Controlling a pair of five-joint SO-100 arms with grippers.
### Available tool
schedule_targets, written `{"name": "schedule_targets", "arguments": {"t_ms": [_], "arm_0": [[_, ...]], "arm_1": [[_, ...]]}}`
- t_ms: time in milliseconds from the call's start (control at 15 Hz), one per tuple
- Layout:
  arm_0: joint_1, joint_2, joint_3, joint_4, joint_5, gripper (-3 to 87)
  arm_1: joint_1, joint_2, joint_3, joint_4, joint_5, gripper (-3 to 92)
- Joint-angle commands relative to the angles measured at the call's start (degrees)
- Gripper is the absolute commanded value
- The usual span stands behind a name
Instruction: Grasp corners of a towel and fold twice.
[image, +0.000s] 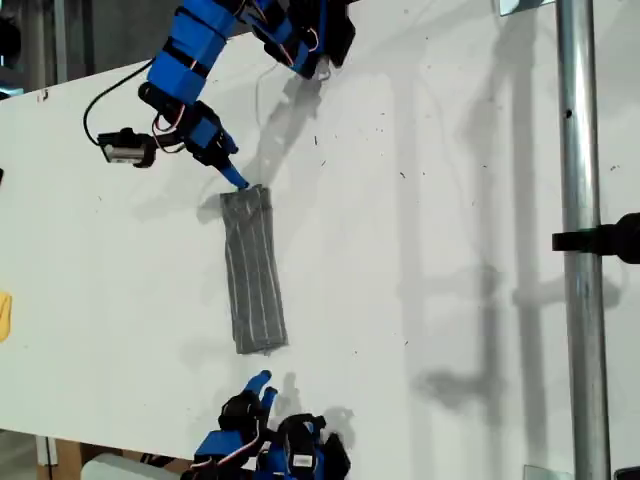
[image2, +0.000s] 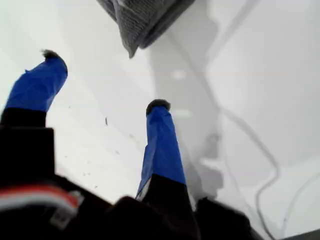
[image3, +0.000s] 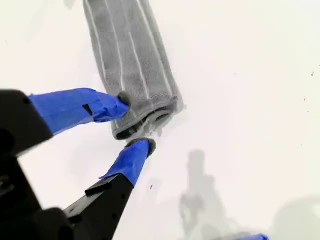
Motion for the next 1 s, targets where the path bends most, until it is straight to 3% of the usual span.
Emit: {"name": "schedule_targets", "arguments": {"t_ms": [0,67,133,333,600,733,933], "arm_0": [[8.61,24.61,15.03,-8.88,-4.04,1.0],[12.39,36.74,26.46,-17.31,-5.63,-2.6],[15.38,46.76,36.21,-22.06,-6.94,-2.6],[19.07,52.03,49.66,-24.08,-10.20,-2.6],[17.23,52.03,56.16,-24.96,-9.05,-2.4],[15.73,52.03,56.16,-23.20,-8.53,-2.4],[15.47,52.03,56.16,-21.80,-9.84,-2.2]], "arm_1": [[-1.58,18.81,8.88,5.01,13.36,31.4],[-3.69,24.26,13.97,5.80,18.63,34.5],[-5.71,28.56,18.63,7.65,23.91,36.9],[-11.60,39.46,30.32,7.03,35.77,41.0],[2.02,26.81,33.57,-11.25,23.99,41.4],[3.78,8.44,24.52,-21.09,21.45,42.0],[3.08,-19.34,6.06,-27.69,21.09,43.7]]}}
